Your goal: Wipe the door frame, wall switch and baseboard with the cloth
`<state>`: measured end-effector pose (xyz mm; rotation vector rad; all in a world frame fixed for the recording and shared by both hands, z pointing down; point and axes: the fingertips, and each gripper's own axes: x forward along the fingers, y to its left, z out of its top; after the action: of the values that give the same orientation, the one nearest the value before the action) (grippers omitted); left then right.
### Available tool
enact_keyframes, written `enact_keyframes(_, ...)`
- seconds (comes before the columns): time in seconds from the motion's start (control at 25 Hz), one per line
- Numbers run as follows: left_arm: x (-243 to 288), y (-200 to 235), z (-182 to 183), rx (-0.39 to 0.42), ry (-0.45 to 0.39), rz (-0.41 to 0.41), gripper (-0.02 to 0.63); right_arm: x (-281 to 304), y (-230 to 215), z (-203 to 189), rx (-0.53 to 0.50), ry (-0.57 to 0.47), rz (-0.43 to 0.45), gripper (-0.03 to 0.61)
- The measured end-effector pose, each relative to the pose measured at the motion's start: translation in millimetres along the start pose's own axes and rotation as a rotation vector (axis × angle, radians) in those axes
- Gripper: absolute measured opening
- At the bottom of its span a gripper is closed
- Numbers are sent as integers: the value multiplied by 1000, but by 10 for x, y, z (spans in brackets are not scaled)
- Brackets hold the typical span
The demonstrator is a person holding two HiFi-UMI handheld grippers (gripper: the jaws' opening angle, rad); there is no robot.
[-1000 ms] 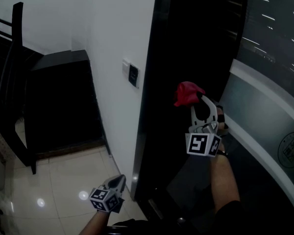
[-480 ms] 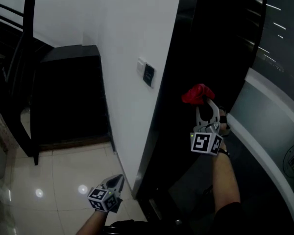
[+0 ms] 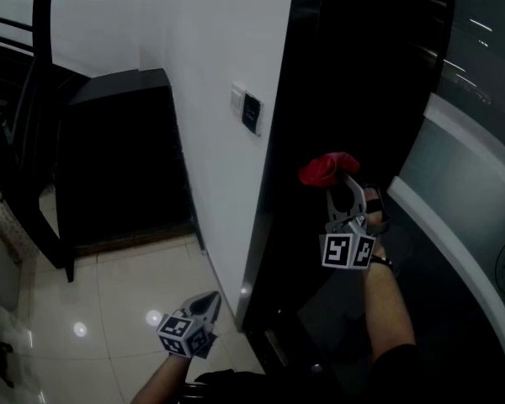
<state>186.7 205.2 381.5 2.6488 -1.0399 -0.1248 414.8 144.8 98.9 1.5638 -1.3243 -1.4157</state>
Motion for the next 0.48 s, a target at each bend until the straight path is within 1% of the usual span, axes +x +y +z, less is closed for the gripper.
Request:
enact_keyframes(0.2,38,-9,-14,7,11,-7,3,-78,242,-50,-9,12,38,64)
enact_keyframes(0.48,72,-62,-39,9,23,-19,3,-184,529,-114,33,27,80,64)
